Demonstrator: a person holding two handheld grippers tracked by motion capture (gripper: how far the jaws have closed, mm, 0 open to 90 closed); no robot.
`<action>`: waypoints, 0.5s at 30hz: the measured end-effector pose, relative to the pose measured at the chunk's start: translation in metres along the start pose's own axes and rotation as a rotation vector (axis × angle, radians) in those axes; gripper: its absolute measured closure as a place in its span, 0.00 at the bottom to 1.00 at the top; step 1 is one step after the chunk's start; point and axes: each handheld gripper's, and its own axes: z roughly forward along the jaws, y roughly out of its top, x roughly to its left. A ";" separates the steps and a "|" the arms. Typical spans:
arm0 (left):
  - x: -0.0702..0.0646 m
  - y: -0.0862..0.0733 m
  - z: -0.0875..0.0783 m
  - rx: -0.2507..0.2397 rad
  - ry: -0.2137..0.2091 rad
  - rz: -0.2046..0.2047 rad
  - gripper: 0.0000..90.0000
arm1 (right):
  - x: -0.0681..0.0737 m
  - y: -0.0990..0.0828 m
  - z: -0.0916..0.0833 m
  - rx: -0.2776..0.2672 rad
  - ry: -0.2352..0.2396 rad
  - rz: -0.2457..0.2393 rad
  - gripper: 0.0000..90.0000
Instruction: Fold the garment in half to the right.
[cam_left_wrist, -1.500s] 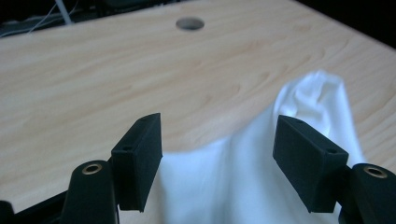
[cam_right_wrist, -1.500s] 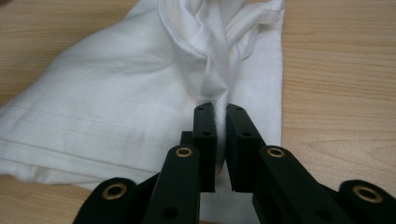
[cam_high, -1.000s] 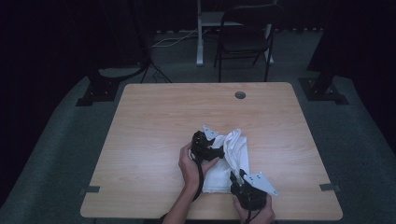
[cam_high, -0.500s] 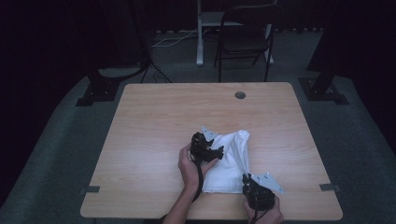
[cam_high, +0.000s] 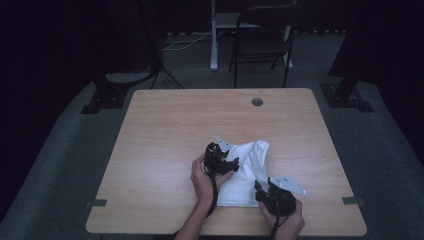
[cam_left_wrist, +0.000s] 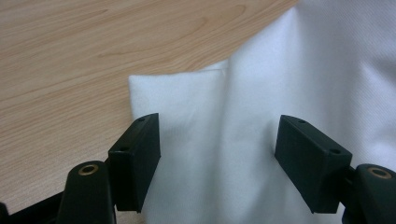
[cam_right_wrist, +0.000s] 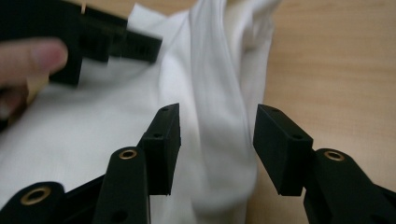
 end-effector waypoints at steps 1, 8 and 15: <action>0.000 0.000 0.000 0.000 0.000 0.000 0.36 | -0.001 0.008 0.003 0.000 -0.001 -0.002 0.56; 0.000 -0.001 0.001 0.009 0.000 0.003 0.36 | -0.014 0.055 0.029 0.010 -0.010 0.010 0.52; 0.002 -0.002 0.001 0.013 0.000 -0.005 0.36 | -0.024 0.072 0.059 0.093 -0.108 -0.029 0.54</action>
